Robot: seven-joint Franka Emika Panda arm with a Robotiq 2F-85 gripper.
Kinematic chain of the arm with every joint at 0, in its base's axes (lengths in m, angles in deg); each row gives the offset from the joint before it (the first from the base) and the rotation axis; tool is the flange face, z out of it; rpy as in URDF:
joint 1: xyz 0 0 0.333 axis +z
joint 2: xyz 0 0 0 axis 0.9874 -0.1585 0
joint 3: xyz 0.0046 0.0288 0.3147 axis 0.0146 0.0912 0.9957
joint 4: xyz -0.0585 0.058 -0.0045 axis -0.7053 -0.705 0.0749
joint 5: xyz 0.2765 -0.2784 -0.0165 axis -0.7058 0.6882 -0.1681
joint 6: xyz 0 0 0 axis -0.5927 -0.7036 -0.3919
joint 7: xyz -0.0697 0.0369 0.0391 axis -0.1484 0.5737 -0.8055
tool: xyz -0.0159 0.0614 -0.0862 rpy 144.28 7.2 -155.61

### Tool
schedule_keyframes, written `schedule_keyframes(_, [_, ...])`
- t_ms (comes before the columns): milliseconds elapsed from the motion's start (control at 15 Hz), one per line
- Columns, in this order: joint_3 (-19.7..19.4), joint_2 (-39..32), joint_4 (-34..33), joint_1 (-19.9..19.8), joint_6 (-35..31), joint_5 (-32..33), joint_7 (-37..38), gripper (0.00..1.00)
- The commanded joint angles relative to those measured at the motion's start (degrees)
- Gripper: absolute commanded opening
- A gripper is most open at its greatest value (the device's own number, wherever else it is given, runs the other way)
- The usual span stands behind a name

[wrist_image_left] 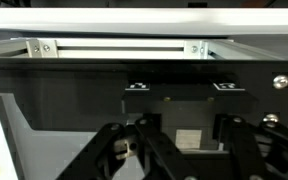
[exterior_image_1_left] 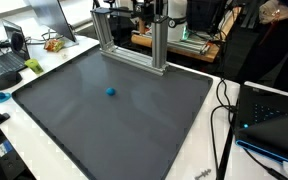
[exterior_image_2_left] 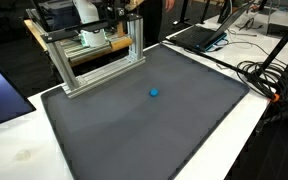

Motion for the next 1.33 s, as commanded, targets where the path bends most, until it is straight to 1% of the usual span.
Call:
schedule_keyframes(0, [-0.62,1.26,1.15,0.37,0.14,-0.98,-0.82,0.59])
schedule_keyframes(67, [-0.60,1.21,1.24,0.34,0.11,-0.94,-0.77,0.59])
schedule_keyframes(133, [-0.58,1.13,1.35,0.36,0.13,-1.00,-0.69,0.61])
schedule_keyframes(400, [-0.63,0.94,1.90,0.52,-0.15,-1.35,-0.77,0.58])
schedule_keyframes(600, [-0.67,1.18,2.04,0.68,-0.71,-1.57,-0.91,0.53])
schedule_keyframes(667, [-0.64,1.15,2.03,0.69,-0.73,-1.61,-0.82,0.46])
schedule_keyframes(733, [-0.57,1.09,1.99,0.63,-0.74,-1.59,-0.62,0.29])
schedule_keyframes(800, [-0.58,1.14,1.92,0.66,-0.87,-1.72,-0.59,0.23])
schedule_keyframes(867, [-0.43,1.10,1.94,0.47,-0.99,-1.53,-0.21,0.22])
schedule_keyframes(1267, [-0.47,1.30,1.29,0.56,-2.54,-1.47,-0.44,0.22])
